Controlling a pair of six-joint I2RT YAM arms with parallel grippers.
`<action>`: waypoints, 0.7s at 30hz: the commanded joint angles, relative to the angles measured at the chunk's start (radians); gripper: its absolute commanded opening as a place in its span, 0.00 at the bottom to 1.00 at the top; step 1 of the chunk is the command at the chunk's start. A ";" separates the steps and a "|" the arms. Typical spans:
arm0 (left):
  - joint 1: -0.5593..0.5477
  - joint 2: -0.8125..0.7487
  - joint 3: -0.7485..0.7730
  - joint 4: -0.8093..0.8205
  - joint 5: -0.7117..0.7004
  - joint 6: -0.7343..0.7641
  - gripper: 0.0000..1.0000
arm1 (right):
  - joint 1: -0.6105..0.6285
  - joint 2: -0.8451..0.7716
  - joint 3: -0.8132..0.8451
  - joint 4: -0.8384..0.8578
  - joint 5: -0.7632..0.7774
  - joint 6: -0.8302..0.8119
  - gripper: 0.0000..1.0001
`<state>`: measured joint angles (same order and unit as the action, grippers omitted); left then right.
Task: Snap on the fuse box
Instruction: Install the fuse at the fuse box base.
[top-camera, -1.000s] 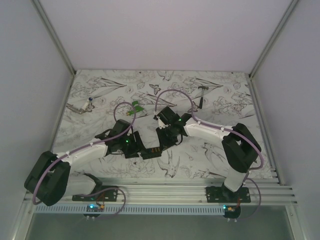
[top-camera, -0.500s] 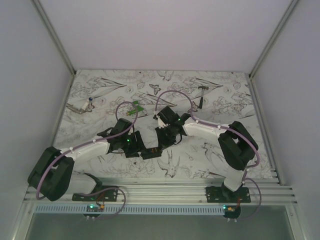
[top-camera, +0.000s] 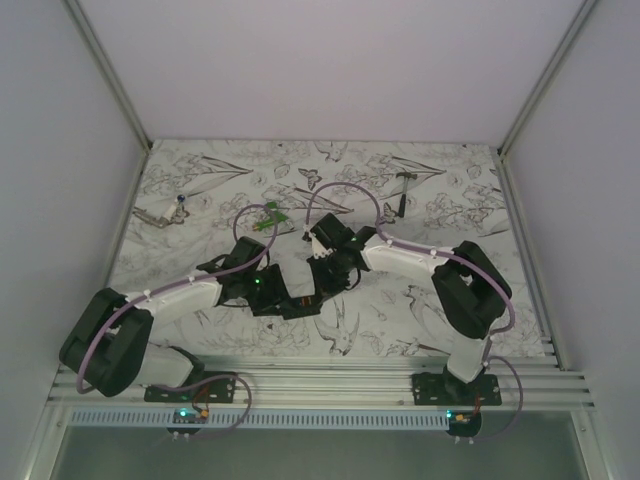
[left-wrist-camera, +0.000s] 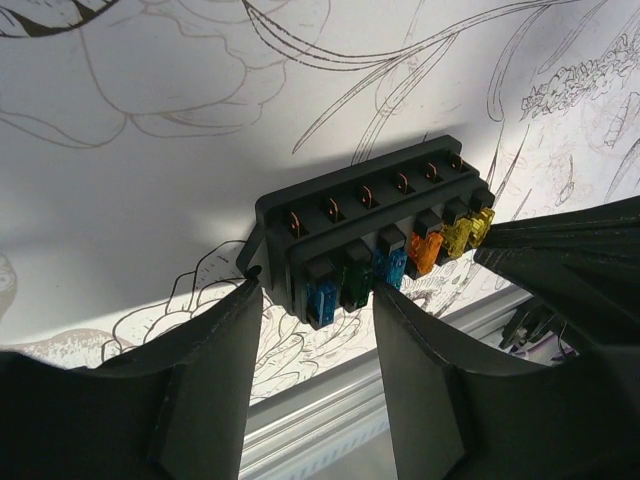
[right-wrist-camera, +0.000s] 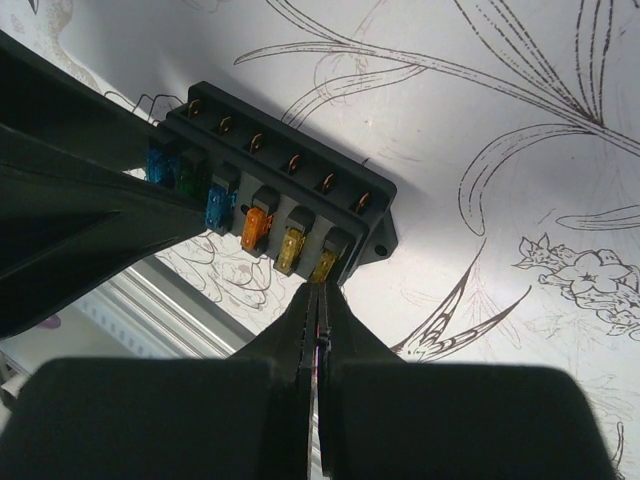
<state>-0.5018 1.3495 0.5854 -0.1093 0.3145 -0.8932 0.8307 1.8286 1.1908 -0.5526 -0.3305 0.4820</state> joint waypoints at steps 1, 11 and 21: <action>0.006 0.021 0.014 -0.032 0.019 0.007 0.51 | 0.048 0.132 -0.042 -0.115 0.190 -0.047 0.00; 0.006 0.027 0.005 -0.025 0.020 -0.001 0.48 | 0.089 0.289 -0.004 -0.226 0.401 -0.046 0.00; 0.006 0.026 -0.015 -0.010 0.017 -0.015 0.48 | 0.144 0.454 0.022 -0.264 0.497 -0.031 0.00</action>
<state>-0.4965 1.3563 0.5865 -0.1085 0.3325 -0.8982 0.9306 1.9453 1.3811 -0.7677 -0.1200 0.4797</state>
